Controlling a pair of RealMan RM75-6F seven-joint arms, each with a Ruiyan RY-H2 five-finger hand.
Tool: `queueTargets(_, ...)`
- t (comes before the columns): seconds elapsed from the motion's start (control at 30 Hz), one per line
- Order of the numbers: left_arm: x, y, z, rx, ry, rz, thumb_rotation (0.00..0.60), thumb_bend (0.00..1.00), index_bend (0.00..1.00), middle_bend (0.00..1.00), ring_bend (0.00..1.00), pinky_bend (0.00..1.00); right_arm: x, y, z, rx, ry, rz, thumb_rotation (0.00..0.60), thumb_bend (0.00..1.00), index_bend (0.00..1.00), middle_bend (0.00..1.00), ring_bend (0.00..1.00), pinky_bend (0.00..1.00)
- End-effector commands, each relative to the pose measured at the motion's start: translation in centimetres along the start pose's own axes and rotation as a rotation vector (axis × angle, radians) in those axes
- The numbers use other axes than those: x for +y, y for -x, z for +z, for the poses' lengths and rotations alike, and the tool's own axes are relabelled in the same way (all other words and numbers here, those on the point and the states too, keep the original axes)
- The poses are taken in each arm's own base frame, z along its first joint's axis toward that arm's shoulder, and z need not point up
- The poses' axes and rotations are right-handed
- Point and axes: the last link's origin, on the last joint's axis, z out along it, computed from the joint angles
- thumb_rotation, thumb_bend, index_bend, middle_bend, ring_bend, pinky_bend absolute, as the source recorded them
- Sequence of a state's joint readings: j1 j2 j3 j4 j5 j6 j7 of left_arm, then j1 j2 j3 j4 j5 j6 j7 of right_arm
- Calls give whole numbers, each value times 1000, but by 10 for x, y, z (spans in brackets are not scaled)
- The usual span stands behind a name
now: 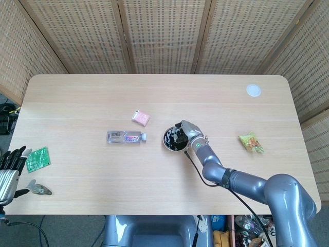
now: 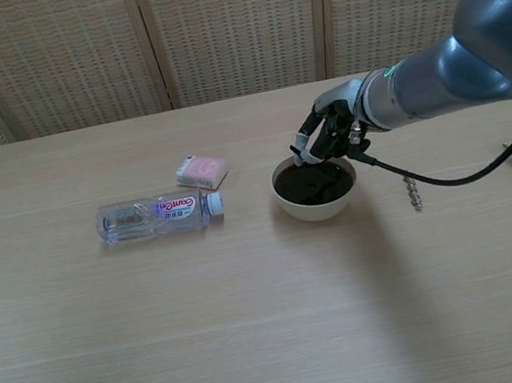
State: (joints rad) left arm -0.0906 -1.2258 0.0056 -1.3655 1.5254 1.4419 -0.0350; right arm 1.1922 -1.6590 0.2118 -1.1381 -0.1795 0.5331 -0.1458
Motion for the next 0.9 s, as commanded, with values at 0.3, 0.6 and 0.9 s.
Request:
queueTargets(0.3,1,-2,-1,4,1,2,600,308,0,0,0,0,-9,4,-26,-73,-68,60,600,726,622,943,974,1000)
queueTargets(0.6,2,-3,-1,6,7,1,600,307,0,0,0,0,-13,-6,-38,-63,-108,103,600,726,623,943,974,1000)
queueTargets(0.9,5,-4,1,9,17,0,600,307,0,0,0,0,-5,-16,-47,-42,-112,139,600,726,622,943,974,1000)
